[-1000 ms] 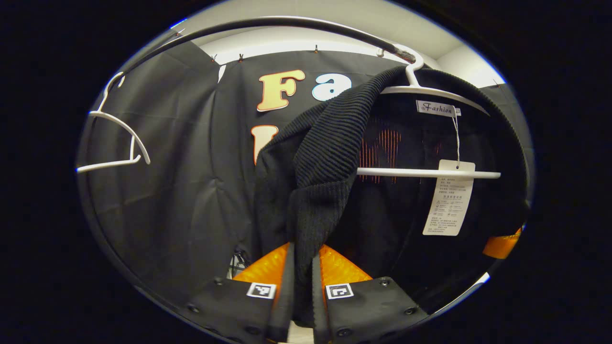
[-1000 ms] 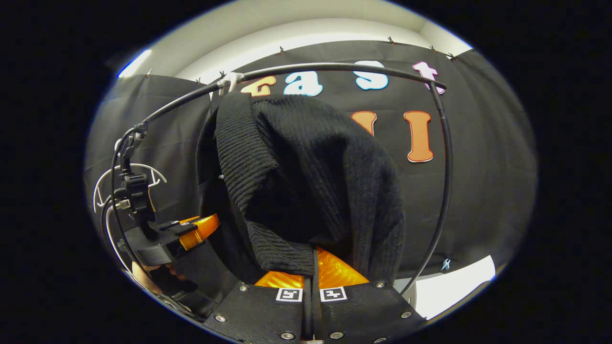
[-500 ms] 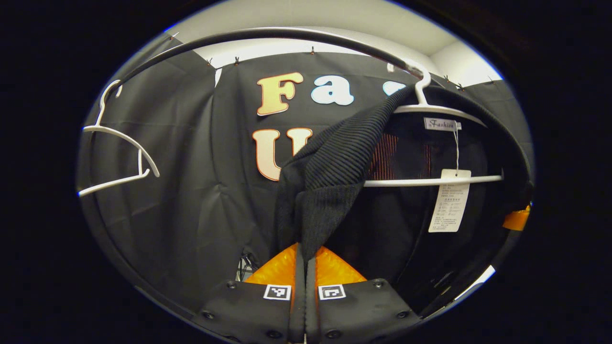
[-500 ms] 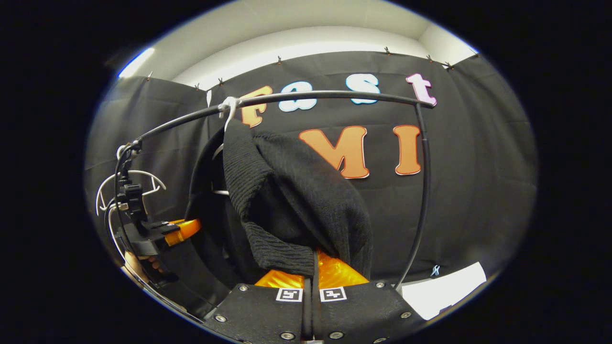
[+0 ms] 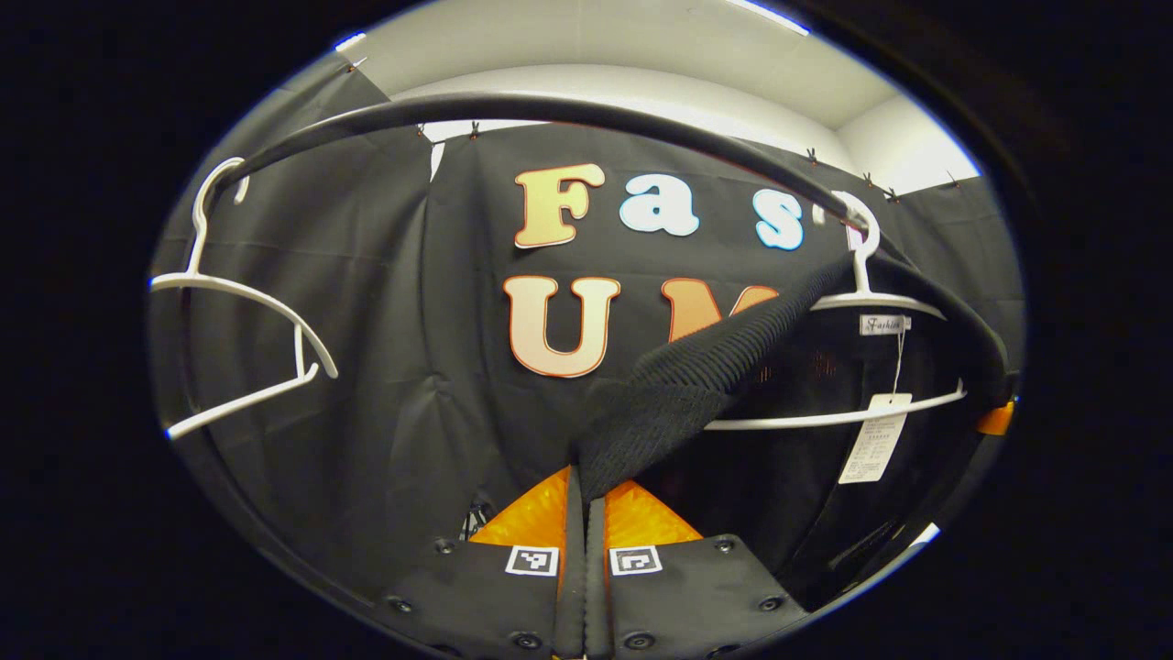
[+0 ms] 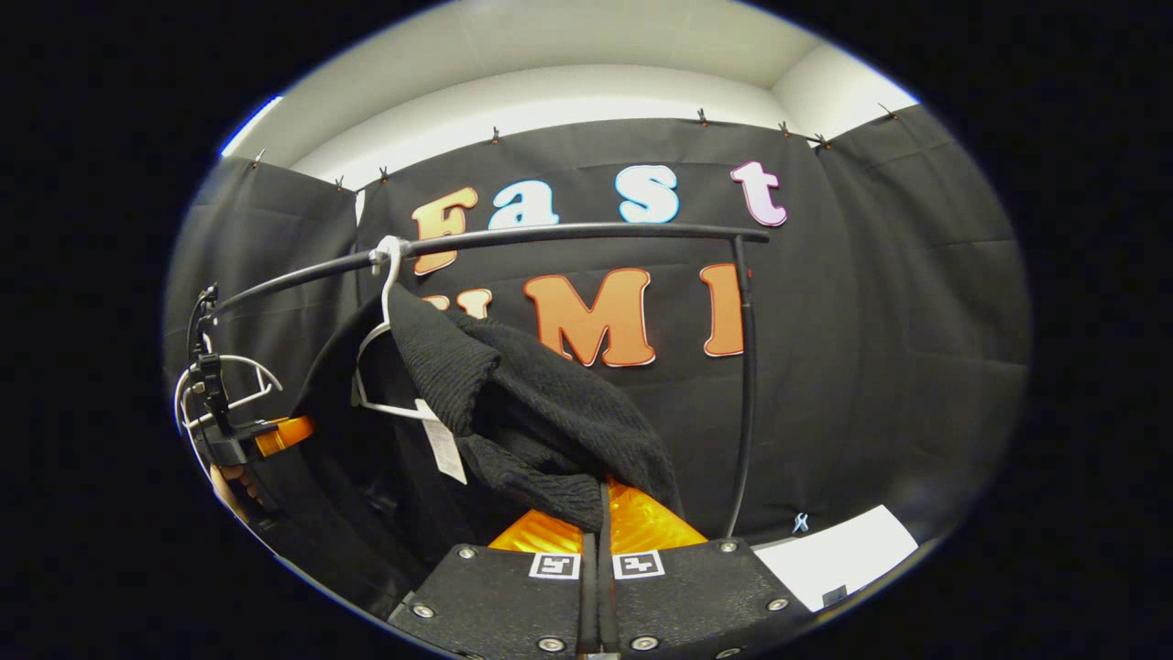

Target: Grasp the clothes on the hanger with both hands and then place them into the laundry hamper below.

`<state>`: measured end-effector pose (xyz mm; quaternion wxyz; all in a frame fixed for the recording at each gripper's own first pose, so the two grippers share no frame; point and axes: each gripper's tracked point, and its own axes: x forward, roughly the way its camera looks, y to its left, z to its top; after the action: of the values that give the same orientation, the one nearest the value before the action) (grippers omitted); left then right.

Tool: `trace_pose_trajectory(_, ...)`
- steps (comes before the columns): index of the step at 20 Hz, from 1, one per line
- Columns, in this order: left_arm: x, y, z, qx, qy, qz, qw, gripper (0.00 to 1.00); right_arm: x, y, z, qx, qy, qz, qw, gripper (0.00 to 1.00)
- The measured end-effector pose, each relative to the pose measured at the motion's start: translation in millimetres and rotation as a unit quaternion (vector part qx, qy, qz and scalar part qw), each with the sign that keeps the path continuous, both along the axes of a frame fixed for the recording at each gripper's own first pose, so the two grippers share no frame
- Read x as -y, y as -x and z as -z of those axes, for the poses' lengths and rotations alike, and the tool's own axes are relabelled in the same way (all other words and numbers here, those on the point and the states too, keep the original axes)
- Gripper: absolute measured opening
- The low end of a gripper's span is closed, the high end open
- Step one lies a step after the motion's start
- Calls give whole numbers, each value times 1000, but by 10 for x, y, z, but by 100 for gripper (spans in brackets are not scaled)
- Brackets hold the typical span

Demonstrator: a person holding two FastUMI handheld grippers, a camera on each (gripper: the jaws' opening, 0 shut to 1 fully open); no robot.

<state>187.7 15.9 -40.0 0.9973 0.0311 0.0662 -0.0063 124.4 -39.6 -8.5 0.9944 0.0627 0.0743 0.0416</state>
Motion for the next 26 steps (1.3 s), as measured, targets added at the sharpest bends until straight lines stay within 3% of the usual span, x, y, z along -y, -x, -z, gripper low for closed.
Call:
trace_pose_trajectory(1,-35,-15,-42,4,-1,1,1000,7,60,37,-48,4,-2,5,1000,0)
trace_pose_trajectory(2,-64,-23,-90,8,-3,3,1000,7,124,62,-92,7,-2,12,1000,6)
trace_pose_trajectory(3,-92,-36,-132,11,-2,5,1000,10,160,70,-132,9,-3,17,1000,0)
trace_pose_trajectory(4,-124,-49,-168,13,0,7,1000,10,195,73,-171,12,-2,21,1000,6)
trace_pose_trajectory(5,-149,-57,-200,15,2,9,1000,10,244,65,-197,13,-1,29,999,0)
trace_pose_trajectory(7,-207,-109,-286,24,5,9,1000,7,345,101,-298,23,-11,44,999,0)
trace_pose_trajectory(9,-250,-141,-379,32,3,9,999,7,440,39,-433,34,-21,56,998,0)
trace_pose_trajectory(10,-255,-166,-420,36,0,9,999,10,498,4,-480,40,-20,62,997,6)
trace_pose_trajectory(11,-251,-182,-445,39,-4,9,999,7,540,-33,-520,44,-17,66,997,0)
trace_pose_trajectory(12,-248,-204,-464,41,-11,9,999,7,574,-78,-574,48,-15,68,996,6)
trace_pose_trajectory(13,-253,-223,-477,43,-15,8,999,7,598,-130,-606,51,-16,68,996,0)
trace_pose_trajectory(14,-254,-241,-484,45,-16,8,999,7,628,-195,-637,53,-19,69,996,6)
trace_pose_trajectory(19,-291,-321,-534,45,-16,8,999,7,837,-500,-819,68,-14,75,995,6)
trace_pose_trajectory(20,-298,-333,-543,45,-17,7,999,7,842,-569,-813,68,-16,71,995,6)
trace_pose_trajectory(21,-303,-333,-541,44,-16,5,999,7,849,-631,-790,64,-20,67,995,0)
trace_pose_trajectory(26,-329,-396,-394,35,-10,-9,999,7,832,-1002,-305,28,-45,37,998,0)
